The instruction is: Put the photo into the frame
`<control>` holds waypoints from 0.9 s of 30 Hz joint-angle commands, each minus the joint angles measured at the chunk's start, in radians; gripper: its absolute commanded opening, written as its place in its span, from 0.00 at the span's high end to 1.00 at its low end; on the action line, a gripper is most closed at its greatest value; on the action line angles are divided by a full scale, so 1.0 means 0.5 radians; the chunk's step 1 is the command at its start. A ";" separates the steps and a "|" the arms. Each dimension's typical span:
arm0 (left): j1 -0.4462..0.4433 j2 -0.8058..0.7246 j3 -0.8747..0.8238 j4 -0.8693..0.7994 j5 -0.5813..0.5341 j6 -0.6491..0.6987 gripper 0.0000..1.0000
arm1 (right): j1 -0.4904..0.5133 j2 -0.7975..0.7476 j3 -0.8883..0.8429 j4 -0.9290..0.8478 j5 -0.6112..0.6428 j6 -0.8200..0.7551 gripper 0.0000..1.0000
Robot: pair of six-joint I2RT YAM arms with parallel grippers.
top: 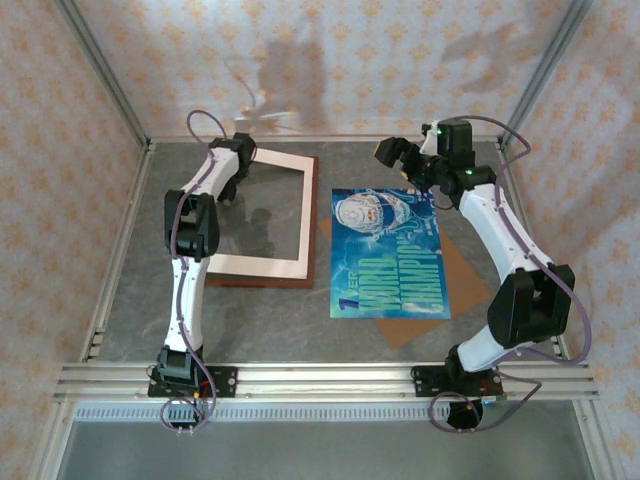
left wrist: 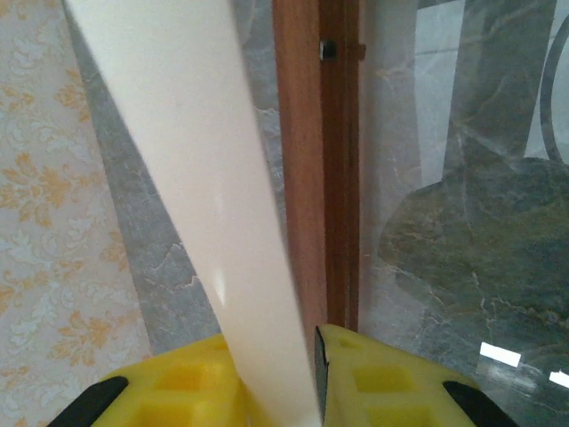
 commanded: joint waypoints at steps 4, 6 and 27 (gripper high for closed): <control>-0.006 -0.009 -0.103 -0.004 -0.123 0.041 0.75 | 0.008 0.018 -0.014 -0.005 0.006 -0.041 0.01; -0.006 -0.027 -0.131 0.015 -0.134 0.061 0.75 | 0.008 0.019 -0.016 -0.011 0.006 -0.044 0.01; -0.030 -0.094 -0.164 0.061 -0.047 0.031 0.46 | 0.008 0.042 -0.029 -0.003 0.004 -0.038 0.01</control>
